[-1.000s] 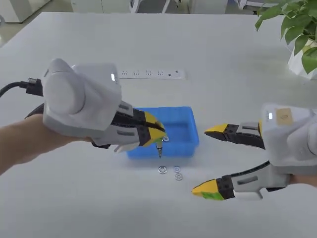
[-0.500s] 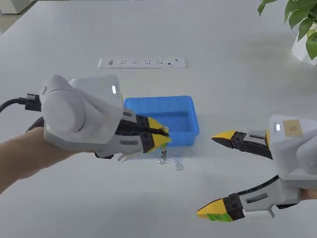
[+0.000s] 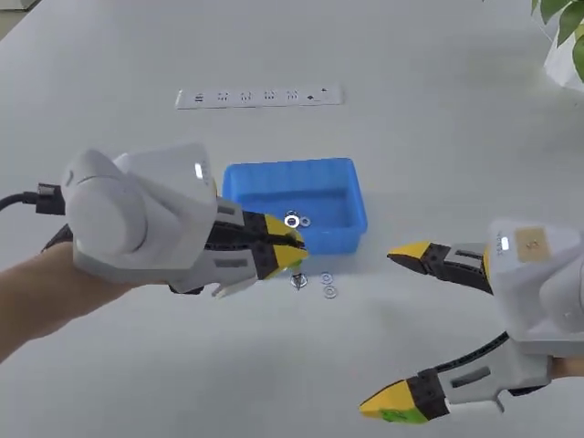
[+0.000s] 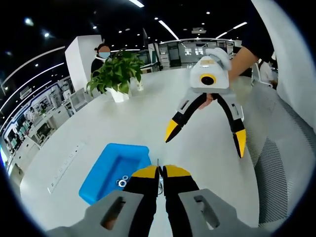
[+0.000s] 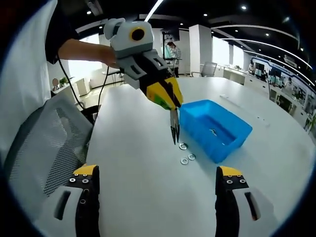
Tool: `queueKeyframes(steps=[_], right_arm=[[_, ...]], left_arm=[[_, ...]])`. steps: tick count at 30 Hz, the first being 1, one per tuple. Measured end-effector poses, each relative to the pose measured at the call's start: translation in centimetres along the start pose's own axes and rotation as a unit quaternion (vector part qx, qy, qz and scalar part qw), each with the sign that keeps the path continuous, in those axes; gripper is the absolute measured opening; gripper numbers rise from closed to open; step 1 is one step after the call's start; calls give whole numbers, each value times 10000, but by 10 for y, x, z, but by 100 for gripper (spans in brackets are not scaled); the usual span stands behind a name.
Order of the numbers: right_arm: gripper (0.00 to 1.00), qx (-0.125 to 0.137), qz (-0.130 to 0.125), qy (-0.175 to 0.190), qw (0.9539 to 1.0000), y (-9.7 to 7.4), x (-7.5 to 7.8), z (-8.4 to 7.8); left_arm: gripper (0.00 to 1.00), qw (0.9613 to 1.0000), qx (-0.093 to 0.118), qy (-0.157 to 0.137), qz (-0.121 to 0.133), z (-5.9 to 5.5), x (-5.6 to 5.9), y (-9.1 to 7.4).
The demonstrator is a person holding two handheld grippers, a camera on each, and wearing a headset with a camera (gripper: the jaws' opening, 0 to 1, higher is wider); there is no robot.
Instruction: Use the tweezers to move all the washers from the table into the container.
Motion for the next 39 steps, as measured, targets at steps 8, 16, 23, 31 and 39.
queueKeyframes(steps=[8,16,23,31,39], right_arm=[[100,23,148,8,9999,4,-3,2],[99,101,142,123,9998,4,3,3],[99,40,204,152,9997,4,0,0],[89,75,316,3,9995,18,2,9],[80,11,578,-99,9983,45,18,27]], left_arm=[[7,10000,25,4,21,0,-5,6],[7,10000,-54,-32,-28,-7,-5,9],[7,9999,-13,-152,7,-9,-9,13],[7,9997,-3,-191,-166,-9,-5,12],[7,9992,-58,-309,-238,-12,-8,8]])
Point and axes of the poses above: the centre of the closed fingertips' face, and the gripper's own axes: y roughly forward along the fingers, x roughly to its right, z roughly out of its top, the point moved 5 cm from there along -y, roughly backward along the fingers, and after that the axes turned 5 degrees about z, right-handed, at the moved point
